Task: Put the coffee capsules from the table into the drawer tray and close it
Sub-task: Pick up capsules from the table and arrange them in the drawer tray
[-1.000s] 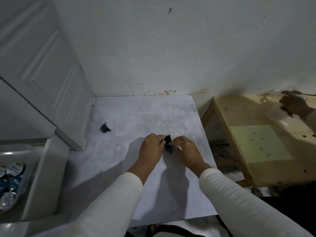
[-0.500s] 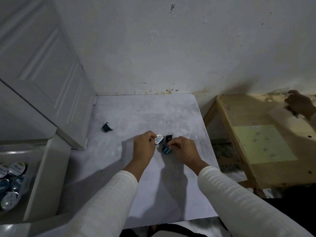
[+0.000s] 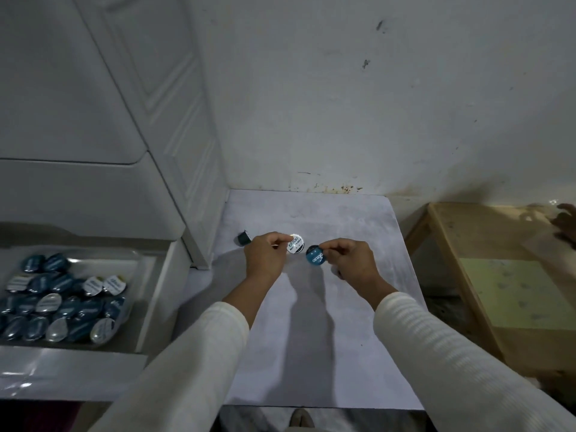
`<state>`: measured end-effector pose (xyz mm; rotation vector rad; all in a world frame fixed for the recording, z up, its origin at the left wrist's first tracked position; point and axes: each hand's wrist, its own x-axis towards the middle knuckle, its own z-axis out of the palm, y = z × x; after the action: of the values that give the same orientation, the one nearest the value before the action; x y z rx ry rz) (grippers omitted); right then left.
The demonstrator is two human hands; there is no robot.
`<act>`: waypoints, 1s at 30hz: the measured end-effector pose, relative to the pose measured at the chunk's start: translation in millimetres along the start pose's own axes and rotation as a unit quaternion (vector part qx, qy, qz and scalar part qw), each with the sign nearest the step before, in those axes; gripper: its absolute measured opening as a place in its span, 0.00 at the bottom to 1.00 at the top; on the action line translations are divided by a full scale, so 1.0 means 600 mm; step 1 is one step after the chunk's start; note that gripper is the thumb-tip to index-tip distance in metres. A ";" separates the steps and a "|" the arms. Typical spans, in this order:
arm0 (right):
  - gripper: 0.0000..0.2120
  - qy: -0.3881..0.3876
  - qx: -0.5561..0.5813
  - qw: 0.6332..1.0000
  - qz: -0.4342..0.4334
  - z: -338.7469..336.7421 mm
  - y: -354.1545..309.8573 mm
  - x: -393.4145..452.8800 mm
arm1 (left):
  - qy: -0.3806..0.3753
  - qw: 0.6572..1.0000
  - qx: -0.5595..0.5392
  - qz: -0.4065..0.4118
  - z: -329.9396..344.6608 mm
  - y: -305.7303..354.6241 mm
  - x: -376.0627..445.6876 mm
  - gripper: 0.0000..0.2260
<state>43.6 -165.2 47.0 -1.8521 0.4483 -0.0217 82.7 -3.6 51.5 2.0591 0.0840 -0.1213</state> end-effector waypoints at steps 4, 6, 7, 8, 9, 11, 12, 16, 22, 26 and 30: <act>0.07 0.013 0.012 0.999 -0.031 0.022 -0.060 -0.009 | 0.011 0.999 -0.007 0.029 -0.065 0.018 0.006 0.08; 0.07 0.018 0.014 0.998 -0.059 0.038 -0.085 -0.013 | 0.006 0.999 -0.009 0.041 -0.096 0.025 0.008 0.09; 0.07 0.020 0.017 0.997 -0.071 0.046 -0.096 -0.016 | -0.001 0.999 -0.012 0.046 -0.113 0.027 0.009 0.09; 0.08 0.024 0.018 0.996 -0.079 0.055 -0.107 -0.020 | -0.011 0.999 -0.016 0.051 -0.130 0.028 0.010 0.09; 0.08 0.028 0.021 0.996 -0.084 0.064 -0.117 -0.023 | -0.023 0.998 -0.021 0.054 -0.146 0.028 0.010 0.09; 0.08 0.039 0.028 0.995 -0.093 0.084 -0.138 -0.036 | -0.049 0.997 -0.028 0.060 -0.181 0.022 0.011 0.09; 0.08 0.045 0.033 0.994 -0.095 0.095 -0.148 -0.044 | -0.062 0.996 -0.024 0.066 -0.198 0.019 0.012 0.09; 0.09 0.079 0.055 0.990 -0.107 0.149 -0.175 -0.081 | -0.148 0.983 -0.043 0.096 -0.256 0.001 0.002 0.08; 0.08 0.128 0.096 0.982 -0.098 0.238 -0.196 -0.168 | -0.216 0.967 -0.033 0.134 -0.359 -0.045 -0.018 0.08; 0.09 0.136 0.101 0.981 -0.090 0.297 -0.209 -0.221 | -0.244 0.961 -0.052 0.121 -0.439 -0.090 -0.035 0.08; 0.08 0.119 0.072 0.986 -0.093 0.366 -0.230 -0.248 | -0.249 0.961 -0.064 0.101 -0.514 -0.134 -0.036 0.07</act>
<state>-2.0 117.4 133.1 -1.7497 0.4239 -0.3958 68.0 305.8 128.4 1.8396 -0.4180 -0.4900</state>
